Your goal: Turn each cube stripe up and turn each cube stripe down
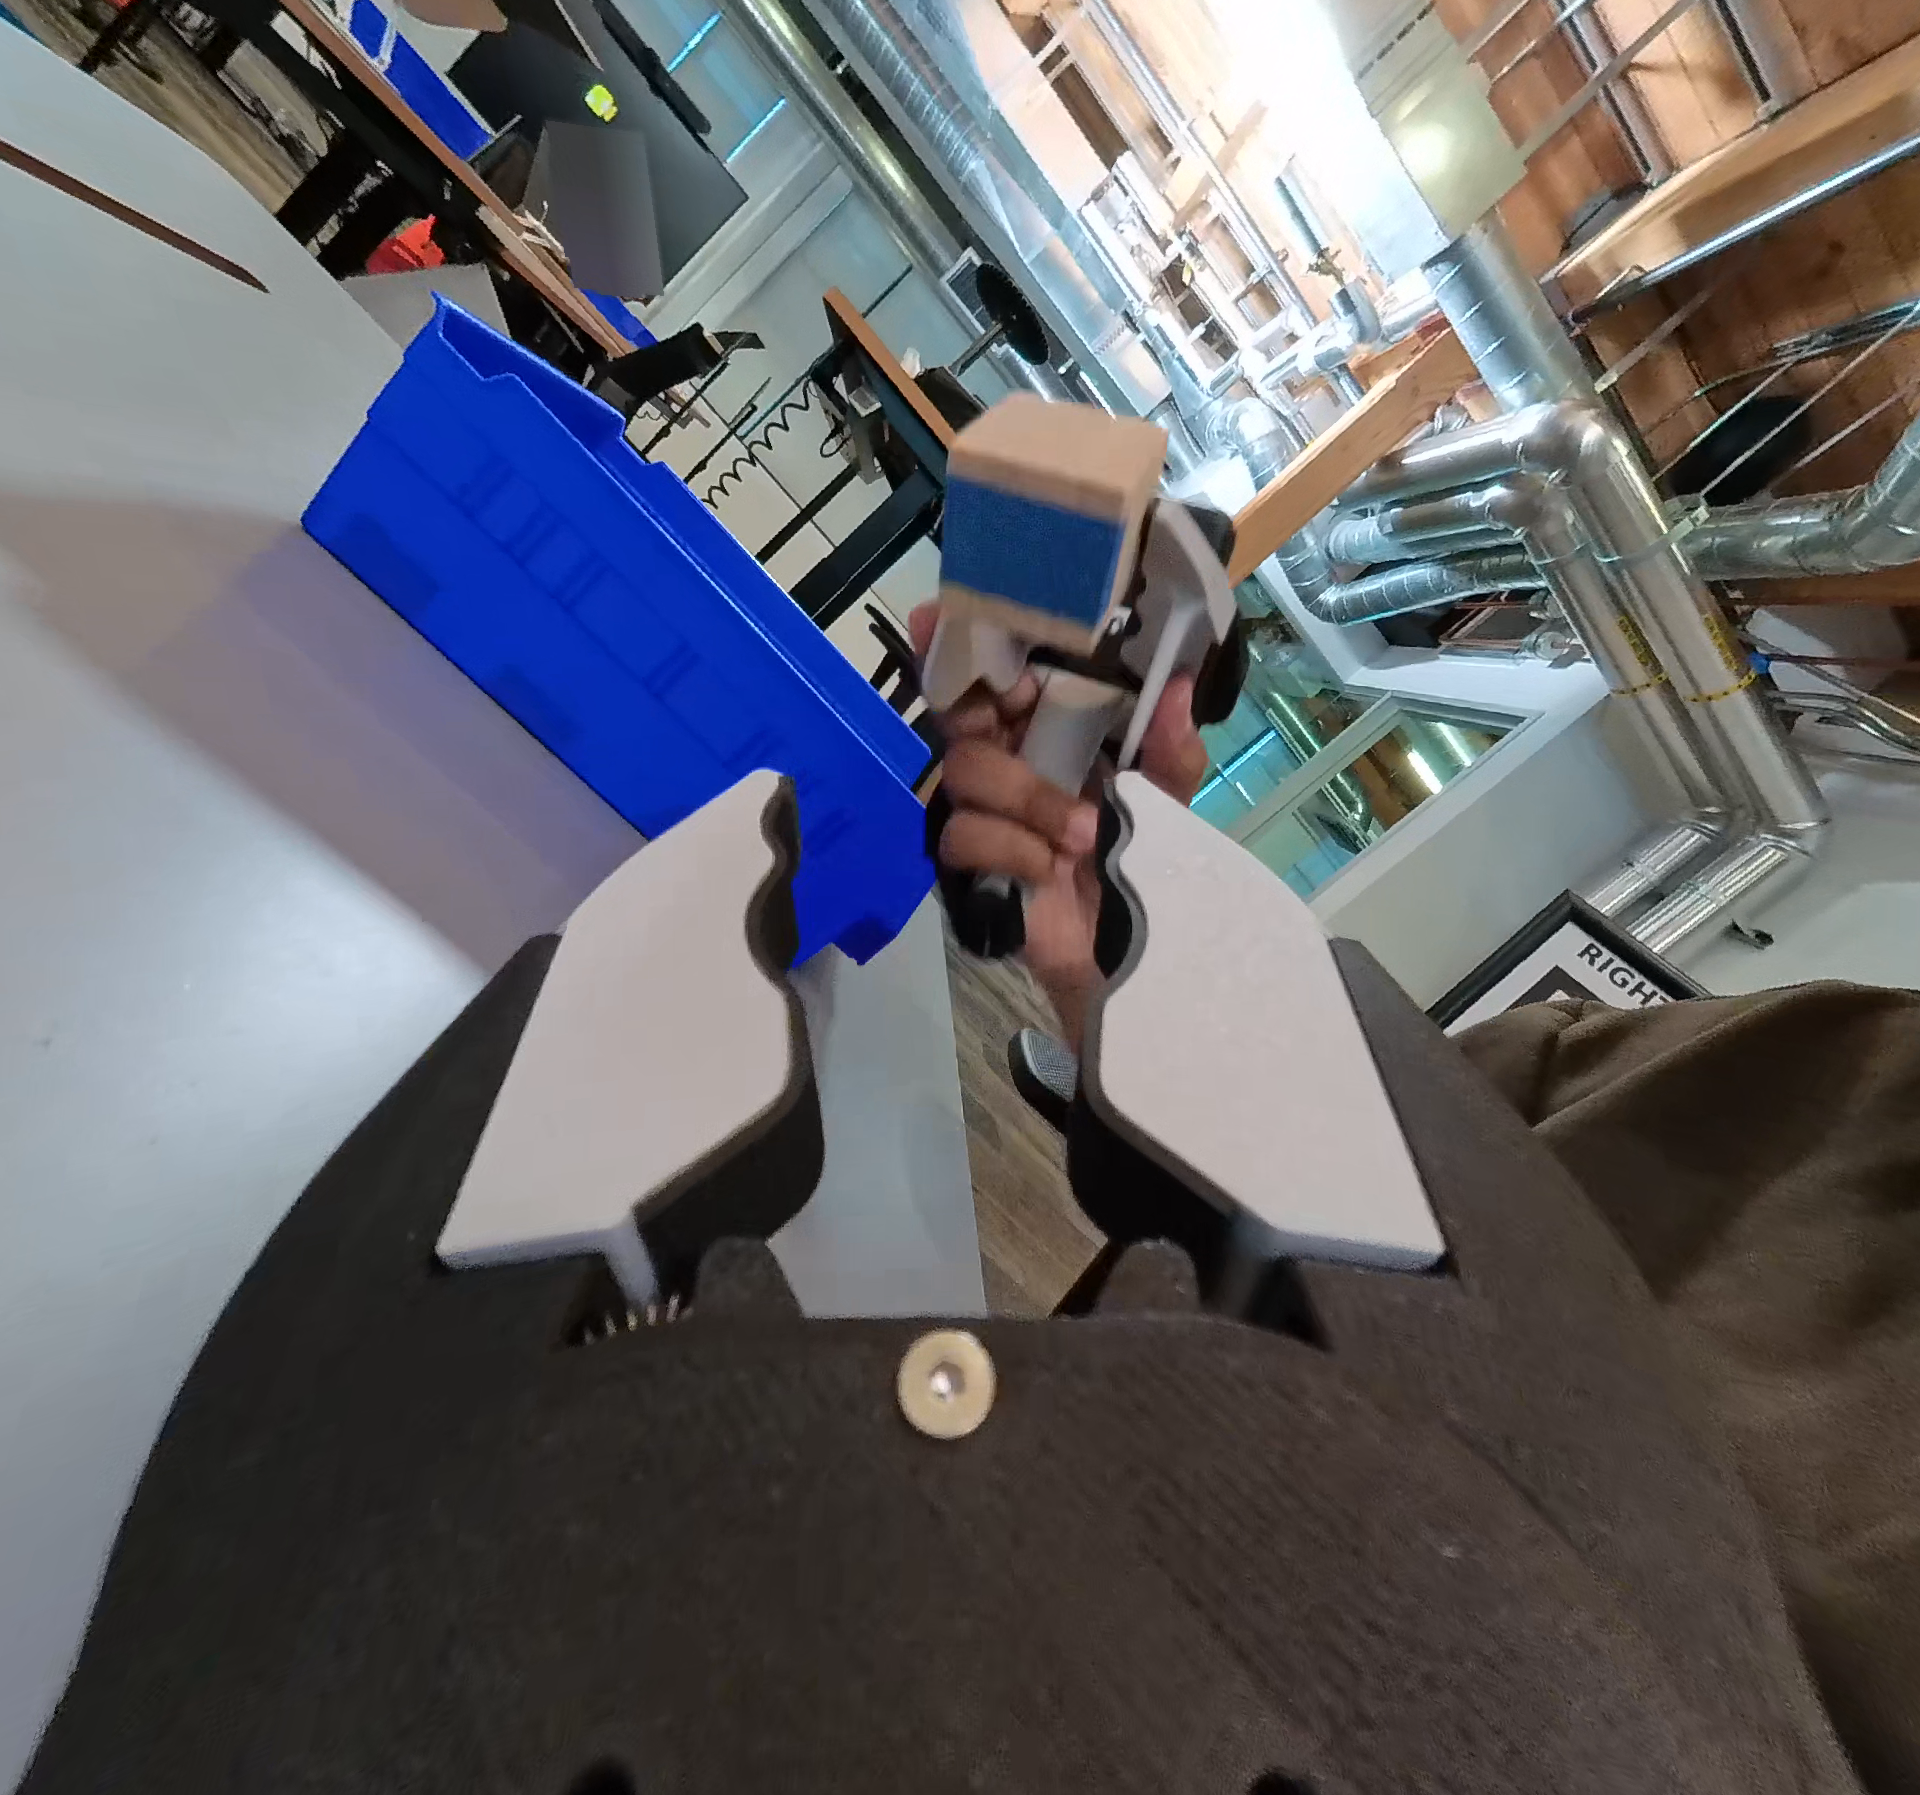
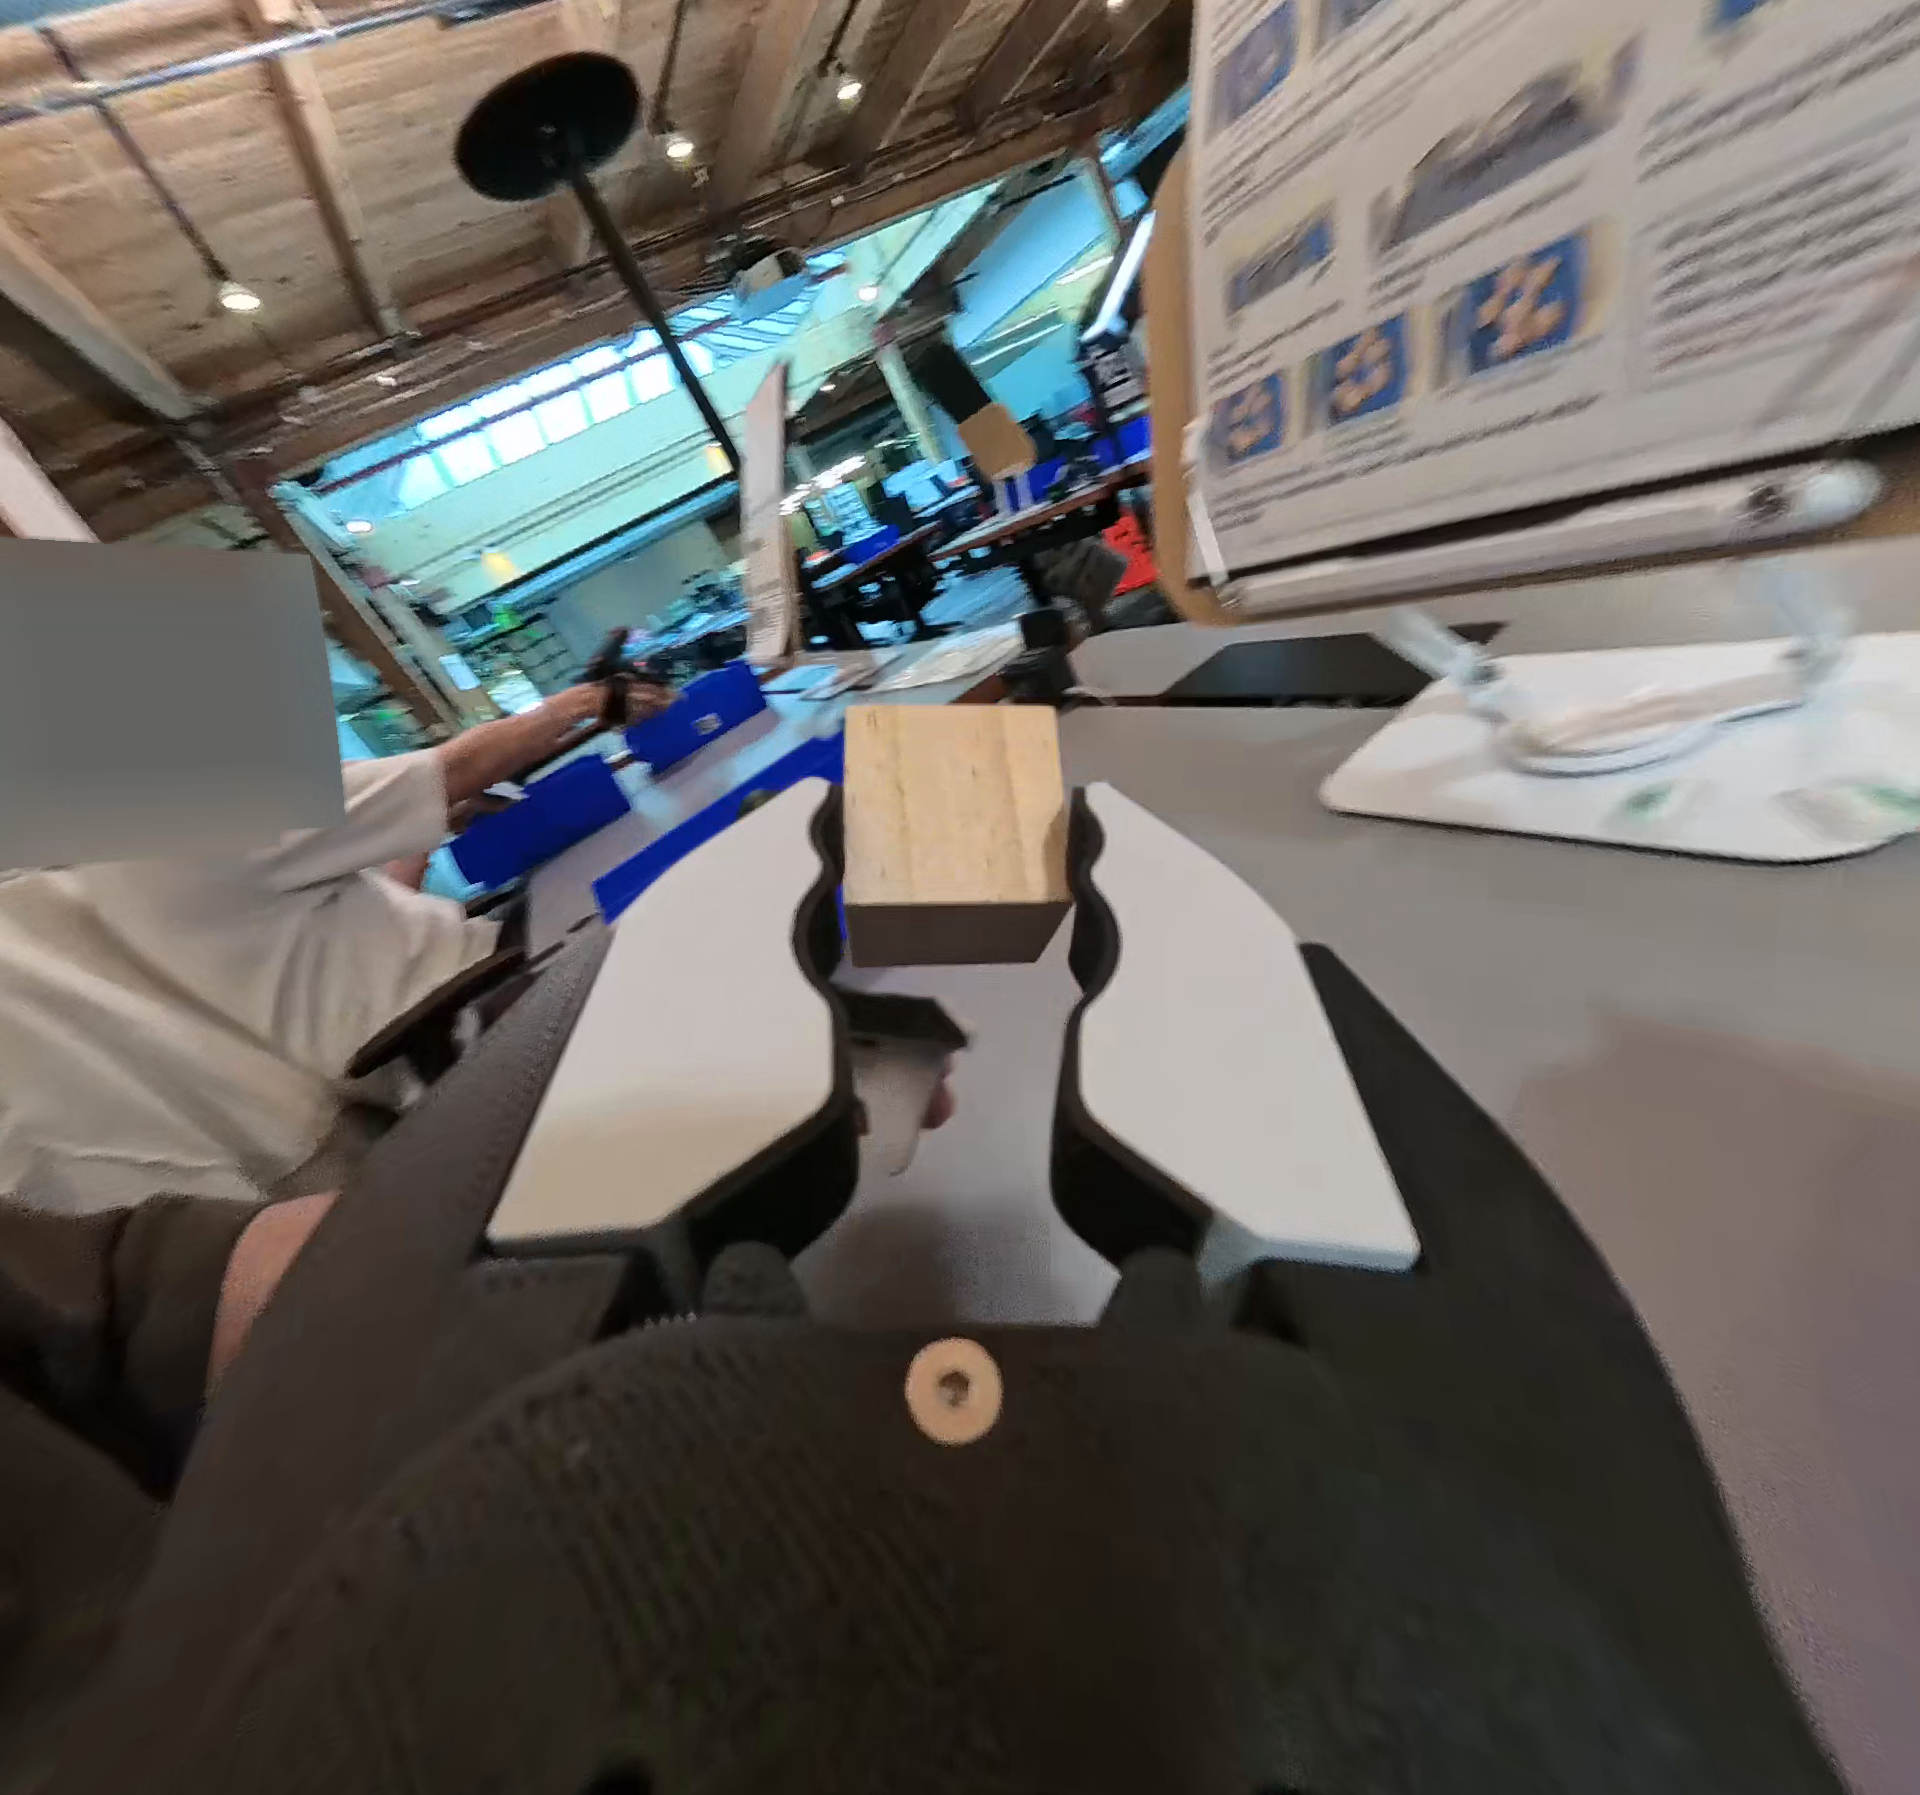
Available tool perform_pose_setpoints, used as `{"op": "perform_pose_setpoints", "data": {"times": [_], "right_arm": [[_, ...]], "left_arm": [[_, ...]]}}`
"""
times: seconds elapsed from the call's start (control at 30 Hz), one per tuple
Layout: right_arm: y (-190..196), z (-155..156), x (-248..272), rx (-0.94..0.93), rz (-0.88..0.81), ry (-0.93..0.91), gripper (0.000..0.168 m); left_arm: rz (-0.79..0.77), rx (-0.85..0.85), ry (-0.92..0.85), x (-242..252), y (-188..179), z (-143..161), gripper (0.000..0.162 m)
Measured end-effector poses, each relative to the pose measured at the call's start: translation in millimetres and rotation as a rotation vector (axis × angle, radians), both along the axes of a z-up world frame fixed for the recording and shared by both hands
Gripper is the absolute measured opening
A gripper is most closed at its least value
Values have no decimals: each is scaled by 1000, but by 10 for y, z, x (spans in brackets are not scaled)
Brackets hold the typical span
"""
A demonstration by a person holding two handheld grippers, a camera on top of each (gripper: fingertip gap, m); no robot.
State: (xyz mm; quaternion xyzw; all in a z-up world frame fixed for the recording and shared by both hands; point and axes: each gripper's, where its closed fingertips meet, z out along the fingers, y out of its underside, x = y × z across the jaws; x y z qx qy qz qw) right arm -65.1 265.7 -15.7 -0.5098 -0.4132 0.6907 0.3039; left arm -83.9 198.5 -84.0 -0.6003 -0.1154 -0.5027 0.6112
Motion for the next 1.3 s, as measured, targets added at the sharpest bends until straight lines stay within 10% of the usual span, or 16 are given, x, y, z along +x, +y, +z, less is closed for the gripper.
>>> {"op": "perform_pose_setpoints", "data": {"times": [0.2,0.4,0.73,1.17,1.3], "right_arm": [[1119,224,515,257,-364,-202,42],[2009,-658,1115,365,-536,-739,42],[2055,-1638,1473,276,-421,-1163,43],[2012,-1776,1536,303,-389,-1258,44],[2011,-1585,1495,326,-397,-1195,78]], "left_arm": [[-76,-29,8,120,-8,-45,57],[-107,-55,6,184,17,-106,57],[-122,-69,53,239,26,-144,62],[-123,-65,20,209,6,-127,62],[-125,-66,27,218,4,-129,62]]}}
